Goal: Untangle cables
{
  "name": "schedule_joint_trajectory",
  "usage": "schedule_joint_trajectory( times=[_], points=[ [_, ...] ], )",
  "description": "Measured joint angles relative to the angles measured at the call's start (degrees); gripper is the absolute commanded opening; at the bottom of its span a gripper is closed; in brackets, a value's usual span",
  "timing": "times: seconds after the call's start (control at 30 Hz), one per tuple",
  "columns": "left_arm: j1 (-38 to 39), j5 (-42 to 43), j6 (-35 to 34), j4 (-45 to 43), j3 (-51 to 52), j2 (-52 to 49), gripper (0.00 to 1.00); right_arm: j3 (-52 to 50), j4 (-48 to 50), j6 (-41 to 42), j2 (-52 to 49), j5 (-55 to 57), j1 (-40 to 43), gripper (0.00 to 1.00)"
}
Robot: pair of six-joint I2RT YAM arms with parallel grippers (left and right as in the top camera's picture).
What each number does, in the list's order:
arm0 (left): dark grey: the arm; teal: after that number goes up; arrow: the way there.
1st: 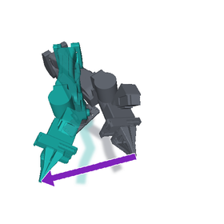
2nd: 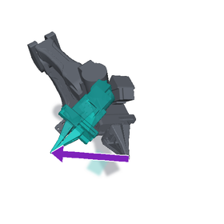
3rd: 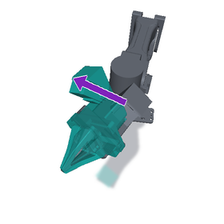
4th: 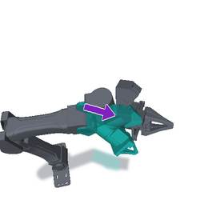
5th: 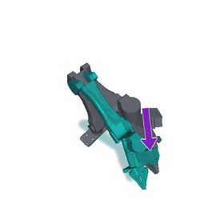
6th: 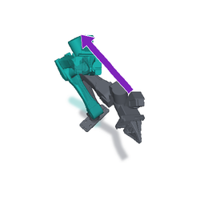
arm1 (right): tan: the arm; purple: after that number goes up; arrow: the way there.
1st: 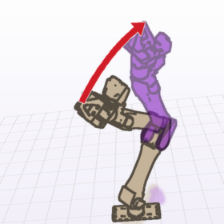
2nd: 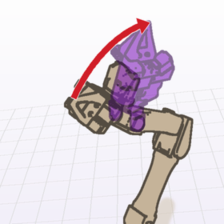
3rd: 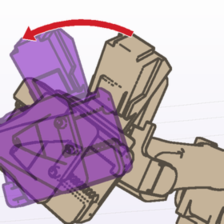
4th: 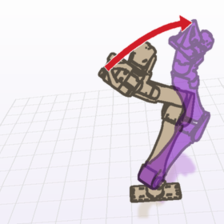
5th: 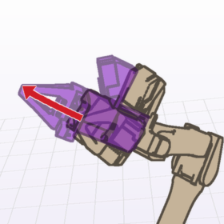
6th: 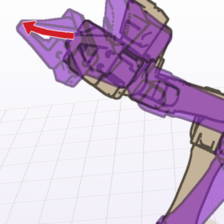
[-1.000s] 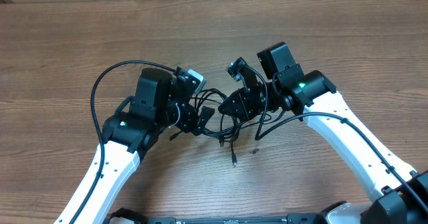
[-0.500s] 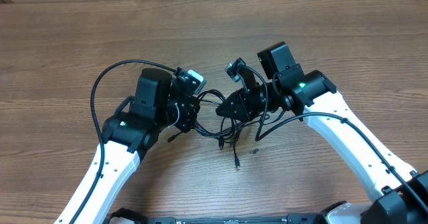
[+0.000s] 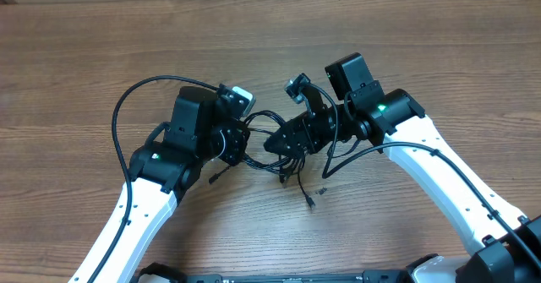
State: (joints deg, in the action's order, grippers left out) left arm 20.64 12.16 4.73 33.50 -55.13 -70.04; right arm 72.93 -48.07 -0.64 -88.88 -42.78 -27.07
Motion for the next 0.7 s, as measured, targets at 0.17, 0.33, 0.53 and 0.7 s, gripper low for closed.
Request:
schedule_joint_trajectory(
  times=[0.17,0.33,0.53,0.7],
  points=[
    [-0.04,-2.47,-4.72,1.33,0.0,0.0,0.04,0.0,-0.07,8.52,0.0,9.75,-0.02,0.84],
    [-1.18,-3.04,-10.73,2.73,0.0,0.0,0.04,0.0,0.02,18.8,0.0,17.49,-0.02,0.84],
    [-4.46,-3.39,-17.64,3.78,0.0,0.0,0.04,0.0,0.52,26.86,0.0,21.22,-0.02,0.85],
    [-7.85,-2.27,-23.56,4.24,0.0,0.0,0.04,0.0,0.55,30.08,0.0,21.84,-0.02,0.87]
  ],
)
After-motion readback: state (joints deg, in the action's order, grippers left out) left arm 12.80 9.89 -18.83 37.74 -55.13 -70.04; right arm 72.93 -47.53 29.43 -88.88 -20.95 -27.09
